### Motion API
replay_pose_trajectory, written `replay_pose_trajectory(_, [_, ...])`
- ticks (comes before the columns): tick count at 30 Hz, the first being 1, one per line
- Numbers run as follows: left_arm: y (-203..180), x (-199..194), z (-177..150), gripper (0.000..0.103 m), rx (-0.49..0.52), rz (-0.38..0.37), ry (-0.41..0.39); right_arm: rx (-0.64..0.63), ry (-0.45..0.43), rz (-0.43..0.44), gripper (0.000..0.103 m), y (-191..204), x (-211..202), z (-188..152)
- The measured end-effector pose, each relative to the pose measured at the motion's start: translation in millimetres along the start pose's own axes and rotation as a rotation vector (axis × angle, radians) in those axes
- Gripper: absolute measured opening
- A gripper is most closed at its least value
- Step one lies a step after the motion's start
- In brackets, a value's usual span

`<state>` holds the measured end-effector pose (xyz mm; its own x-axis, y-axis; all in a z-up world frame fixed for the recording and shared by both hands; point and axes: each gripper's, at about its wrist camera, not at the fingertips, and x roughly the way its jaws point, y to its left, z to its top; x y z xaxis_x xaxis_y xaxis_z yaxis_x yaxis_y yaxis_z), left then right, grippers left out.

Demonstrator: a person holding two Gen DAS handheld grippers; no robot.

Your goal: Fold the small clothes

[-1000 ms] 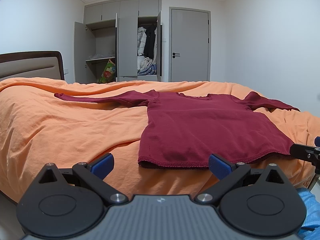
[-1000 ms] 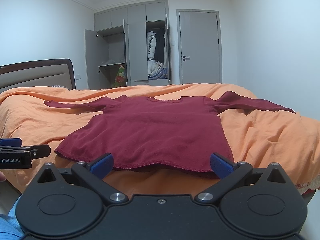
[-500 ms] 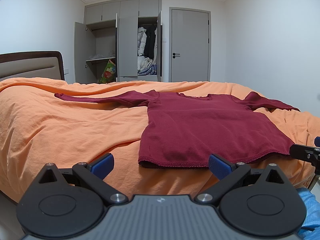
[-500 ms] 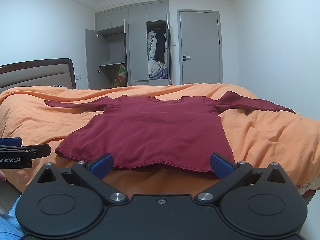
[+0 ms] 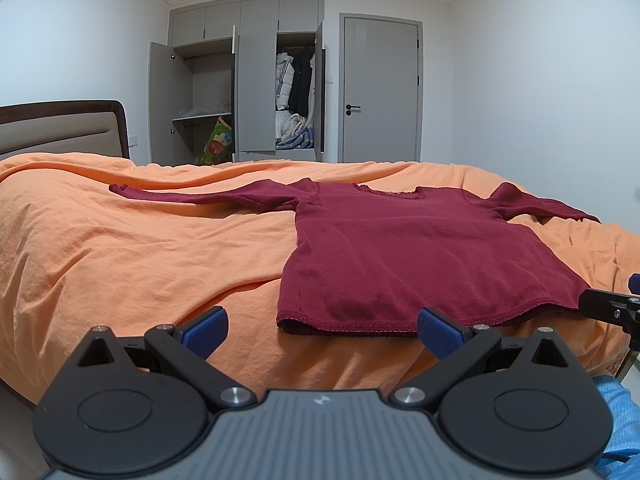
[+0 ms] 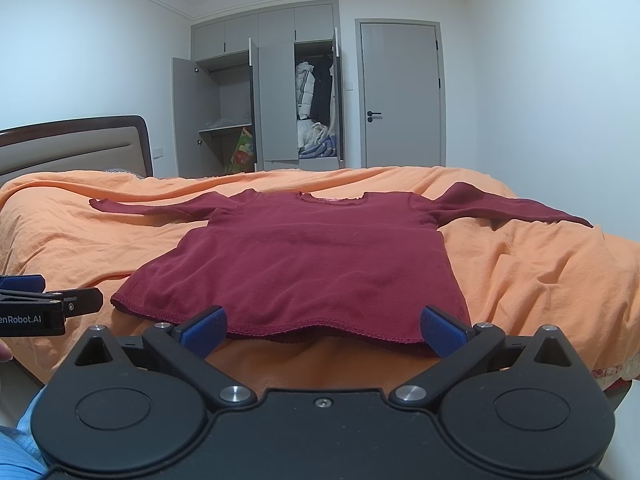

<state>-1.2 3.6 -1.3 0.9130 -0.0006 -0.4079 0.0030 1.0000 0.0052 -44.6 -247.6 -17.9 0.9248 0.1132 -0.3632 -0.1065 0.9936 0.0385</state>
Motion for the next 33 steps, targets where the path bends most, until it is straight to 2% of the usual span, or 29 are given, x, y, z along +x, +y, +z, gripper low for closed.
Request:
replay_pose_trajectory(27, [4,3,-2,0.103,-0.013,0.000,0.013,-0.008,0.011,0.019,0.103,0,3,0])
replay_pose_trajectory(33, [9,26,17,0.103,0.025,0.039,0.054,0.020,0.046,0.054,0.103,-12,18,18])
